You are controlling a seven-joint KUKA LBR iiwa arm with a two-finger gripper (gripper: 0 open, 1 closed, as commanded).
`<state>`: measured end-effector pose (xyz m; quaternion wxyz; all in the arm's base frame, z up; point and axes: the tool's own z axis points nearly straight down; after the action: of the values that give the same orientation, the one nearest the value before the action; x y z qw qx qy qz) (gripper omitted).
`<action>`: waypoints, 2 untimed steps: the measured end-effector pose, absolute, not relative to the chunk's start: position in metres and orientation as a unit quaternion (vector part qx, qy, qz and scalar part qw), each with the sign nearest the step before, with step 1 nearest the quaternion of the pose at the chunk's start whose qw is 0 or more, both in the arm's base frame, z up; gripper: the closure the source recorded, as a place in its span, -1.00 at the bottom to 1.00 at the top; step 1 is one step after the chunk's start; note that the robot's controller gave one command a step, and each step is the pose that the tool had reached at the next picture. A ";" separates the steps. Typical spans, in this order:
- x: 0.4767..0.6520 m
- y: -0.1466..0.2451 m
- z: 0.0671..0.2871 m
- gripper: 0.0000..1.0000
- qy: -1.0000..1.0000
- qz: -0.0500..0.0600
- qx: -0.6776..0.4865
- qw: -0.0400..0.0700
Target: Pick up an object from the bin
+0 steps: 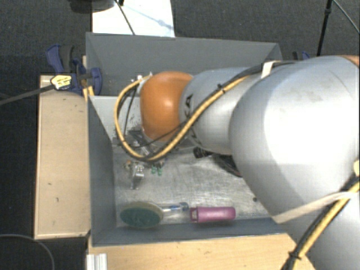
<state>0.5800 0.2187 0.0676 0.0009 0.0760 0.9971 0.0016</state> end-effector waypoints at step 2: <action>0.583 0.247 0.104 -1.00 0.992 0.002 -0.127 0.004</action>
Offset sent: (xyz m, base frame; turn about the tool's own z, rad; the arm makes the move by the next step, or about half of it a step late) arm 0.0096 -0.0204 0.0324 0.1307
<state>0.5832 0.2474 0.1045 0.0037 -0.1265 0.9920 0.0018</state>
